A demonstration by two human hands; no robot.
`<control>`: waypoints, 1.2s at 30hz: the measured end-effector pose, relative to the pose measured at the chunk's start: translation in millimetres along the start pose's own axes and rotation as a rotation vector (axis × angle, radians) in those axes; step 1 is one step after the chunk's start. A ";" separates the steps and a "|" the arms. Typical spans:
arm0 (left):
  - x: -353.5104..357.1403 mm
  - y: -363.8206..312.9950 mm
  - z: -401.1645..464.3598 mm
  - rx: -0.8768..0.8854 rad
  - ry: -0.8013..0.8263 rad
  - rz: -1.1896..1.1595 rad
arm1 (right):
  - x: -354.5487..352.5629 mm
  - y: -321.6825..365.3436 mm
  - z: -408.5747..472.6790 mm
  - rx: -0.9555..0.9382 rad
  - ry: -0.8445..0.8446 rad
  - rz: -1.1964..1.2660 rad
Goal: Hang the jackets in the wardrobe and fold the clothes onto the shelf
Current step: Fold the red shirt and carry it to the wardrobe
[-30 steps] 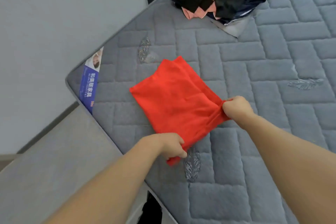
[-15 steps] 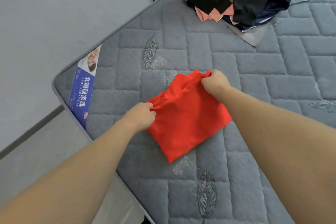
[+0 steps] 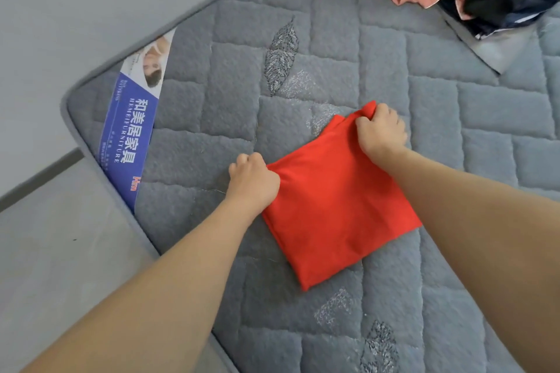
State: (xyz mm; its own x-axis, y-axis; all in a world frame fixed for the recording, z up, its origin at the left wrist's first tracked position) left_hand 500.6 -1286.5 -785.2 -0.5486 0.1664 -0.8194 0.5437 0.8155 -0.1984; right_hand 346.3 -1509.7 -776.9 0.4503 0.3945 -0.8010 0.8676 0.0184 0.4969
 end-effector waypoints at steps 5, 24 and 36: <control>4.1 -3.0 -2.7 0.018 0.086 0.143 | -3.2 0.9 -7.1 -0.013 0.086 0.014; -266.0 115.9 -283.5 -0.246 -0.527 0.141 | -149.2 194.2 -275.3 -0.609 0.338 0.119; -498.0 281.5 -745.8 -0.758 -1.129 0.174 | -310.9 441.2 -681.1 -1.227 0.730 0.037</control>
State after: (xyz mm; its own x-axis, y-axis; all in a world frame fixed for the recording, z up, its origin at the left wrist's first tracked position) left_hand 453.1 -726.3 -31.9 0.4998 0.0568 -0.8643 -0.1256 0.9921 -0.0075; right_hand 445.5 -998.4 -81.2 -0.0665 0.7815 -0.6204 -0.0406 0.6191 0.7842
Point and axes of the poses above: each hand's wrist, its own z-axis towards the middle knuckle, its own x-axis out of the palm, y = z × x, the point moved 6 cm from there along z, towards the middle knuckle, and after that the axes turned 12 degrees about z, right-handed, at the moved point
